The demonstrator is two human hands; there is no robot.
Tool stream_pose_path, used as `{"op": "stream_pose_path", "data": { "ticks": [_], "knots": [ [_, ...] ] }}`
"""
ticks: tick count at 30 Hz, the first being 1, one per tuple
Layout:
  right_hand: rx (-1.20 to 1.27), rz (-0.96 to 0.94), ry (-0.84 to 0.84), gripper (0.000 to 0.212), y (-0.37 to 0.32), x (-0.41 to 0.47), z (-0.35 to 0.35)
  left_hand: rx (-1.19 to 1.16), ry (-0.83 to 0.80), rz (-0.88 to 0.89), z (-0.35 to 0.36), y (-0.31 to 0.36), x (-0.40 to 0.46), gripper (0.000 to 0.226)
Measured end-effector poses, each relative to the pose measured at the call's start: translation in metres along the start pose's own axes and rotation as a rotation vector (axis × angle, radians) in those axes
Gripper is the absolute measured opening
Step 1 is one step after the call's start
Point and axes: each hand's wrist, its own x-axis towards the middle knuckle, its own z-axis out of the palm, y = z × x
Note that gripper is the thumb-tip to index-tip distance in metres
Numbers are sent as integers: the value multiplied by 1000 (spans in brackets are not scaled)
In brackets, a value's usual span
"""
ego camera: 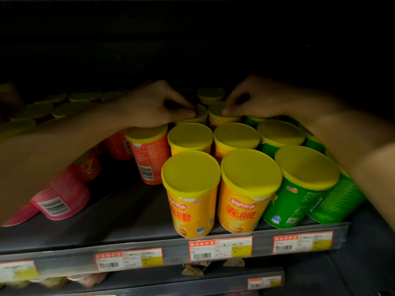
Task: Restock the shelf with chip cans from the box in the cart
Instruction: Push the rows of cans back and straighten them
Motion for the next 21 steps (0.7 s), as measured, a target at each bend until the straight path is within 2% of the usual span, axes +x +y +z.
{"op": "stream_pose_path", "data": {
  "ticks": [8, 21],
  "knots": [
    [10, 2, 1, 28, 3, -8, -2, -42, -47, -15, -3, 2, 0, 16],
    [-27, 13, -52, 11, -6, -3, -13, 3, -87, 38, -7, 4, 0, 20]
  ]
}}
